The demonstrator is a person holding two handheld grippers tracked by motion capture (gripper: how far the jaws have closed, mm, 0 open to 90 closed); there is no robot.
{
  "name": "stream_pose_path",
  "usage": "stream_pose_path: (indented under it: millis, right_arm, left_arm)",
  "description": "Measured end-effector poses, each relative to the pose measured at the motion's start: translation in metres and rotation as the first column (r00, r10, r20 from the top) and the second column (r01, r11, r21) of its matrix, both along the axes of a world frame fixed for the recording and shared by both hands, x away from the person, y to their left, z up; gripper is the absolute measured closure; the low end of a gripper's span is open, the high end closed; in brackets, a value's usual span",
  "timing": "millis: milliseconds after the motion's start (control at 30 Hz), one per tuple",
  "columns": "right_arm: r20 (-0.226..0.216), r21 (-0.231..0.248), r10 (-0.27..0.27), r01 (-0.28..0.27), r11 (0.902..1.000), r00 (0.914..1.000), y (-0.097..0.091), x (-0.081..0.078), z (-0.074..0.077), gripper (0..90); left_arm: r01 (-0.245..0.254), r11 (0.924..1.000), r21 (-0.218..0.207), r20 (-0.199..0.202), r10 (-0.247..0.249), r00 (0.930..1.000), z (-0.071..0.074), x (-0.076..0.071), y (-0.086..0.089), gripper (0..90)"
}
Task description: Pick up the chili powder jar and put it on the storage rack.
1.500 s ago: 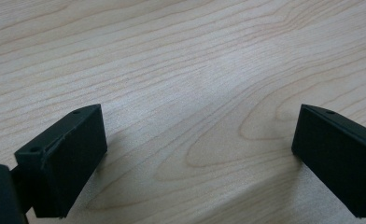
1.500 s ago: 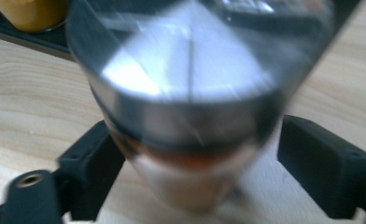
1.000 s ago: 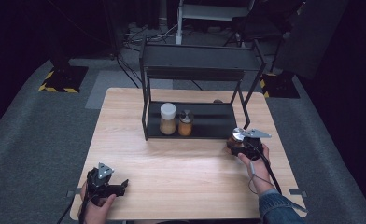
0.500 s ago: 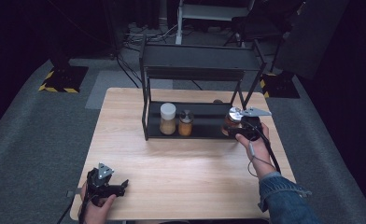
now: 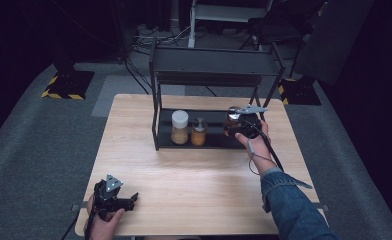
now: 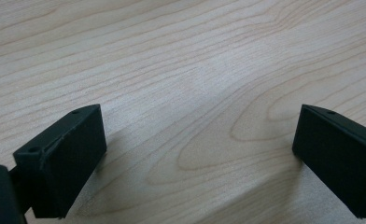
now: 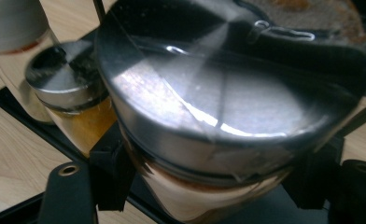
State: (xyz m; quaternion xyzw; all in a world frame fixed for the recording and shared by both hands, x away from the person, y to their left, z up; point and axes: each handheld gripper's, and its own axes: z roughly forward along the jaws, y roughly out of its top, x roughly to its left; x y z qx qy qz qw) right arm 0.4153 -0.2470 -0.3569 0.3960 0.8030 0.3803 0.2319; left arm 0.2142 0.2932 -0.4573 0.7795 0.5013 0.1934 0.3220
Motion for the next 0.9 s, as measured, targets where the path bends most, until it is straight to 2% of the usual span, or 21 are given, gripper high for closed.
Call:
stream_pose_path:
  millis: [333,533,700,767,900]
  right_arm:
    - [-0.039,-0.016,0.014,-0.015,0.9998,0.9992,0.02,0.019,-0.045,30.8]
    - [-0.061,0.006,0.011,-0.011,0.9999,0.998,0.023,0.025,-0.06,30.8]
    - [-0.074,0.039,0.011,-0.008,0.9992,0.9972,0.018,0.027,-0.063,30.2]
    - [-0.071,0.045,0.001,0.002,0.999,0.9975,0.016,0.025,-0.061,20.3]
    - [-0.055,0.066,0.001,0.003,0.9978,0.9985,0.007,0.015,-0.048,14.3]
  left_arm:
    - [0.004,1.0,0.001,0.0,-0.004,1.0,0.0,0.001,0.0,2.4]
    - [0.005,1.0,0.0,0.0,-0.005,1.0,0.0,0.001,0.001,2.4]
    - [0.01,0.9999,0.001,-0.003,-0.01,0.9999,0.0,0.002,0.001,2.3]
    - [0.011,0.9999,0.002,-0.001,-0.011,0.9999,0.0,0.003,0.001,2.3]
    - [0.01,0.9999,0.003,-0.001,-0.01,1.0,0.0,0.003,0.0,2.3]
